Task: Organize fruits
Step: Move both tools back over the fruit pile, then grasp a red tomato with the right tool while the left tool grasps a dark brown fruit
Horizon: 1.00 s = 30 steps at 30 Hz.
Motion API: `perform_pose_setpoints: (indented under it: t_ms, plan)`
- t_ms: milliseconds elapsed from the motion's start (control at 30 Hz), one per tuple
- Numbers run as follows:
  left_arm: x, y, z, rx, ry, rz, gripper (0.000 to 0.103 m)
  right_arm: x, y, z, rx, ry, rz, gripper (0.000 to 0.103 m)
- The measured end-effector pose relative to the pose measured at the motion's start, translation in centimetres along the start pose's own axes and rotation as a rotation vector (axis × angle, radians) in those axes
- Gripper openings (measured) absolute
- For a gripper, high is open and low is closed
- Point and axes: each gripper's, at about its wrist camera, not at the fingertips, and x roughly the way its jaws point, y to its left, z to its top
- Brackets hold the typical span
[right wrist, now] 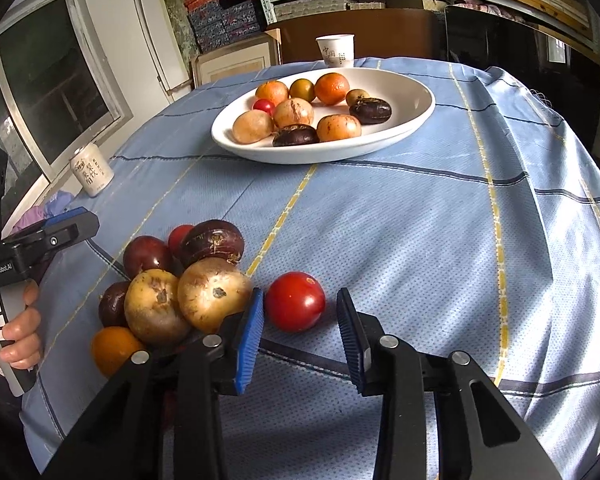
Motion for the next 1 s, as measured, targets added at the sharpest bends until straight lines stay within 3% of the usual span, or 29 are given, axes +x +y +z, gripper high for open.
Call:
perform_pose_setpoints:
  t_ms: [100,300,467,800,1000]
  plan:
    - [0.2,-0.5,-0.1,0.026,0.023,-0.033,0.098,-0.1,0.0,0.0,0.0,-0.005,0.008,0.03]
    - [0.1,-2.0,-0.8,0.117,0.128,-0.266,0.098,-0.2,-1.0,0.1,0.054,-0.007,0.008,0.03]
    - [1.1,-2.7,-1.9,0.12,0.209,-0.328,0.068,-0.1,-0.7,0.1,0.037,-0.007,-0.004,0.031]
    - [1.7,-3.3,-2.3,0.122,0.231,-0.363,0.046,-0.1,-0.7,0.0,0.036,-0.008,-0.006,0.031]
    - [1.8,-3.1,-2.2,0.121,0.234,-0.343,0.043,-0.1,-0.6,0.0,0.036,-0.007,-0.006,0.031]
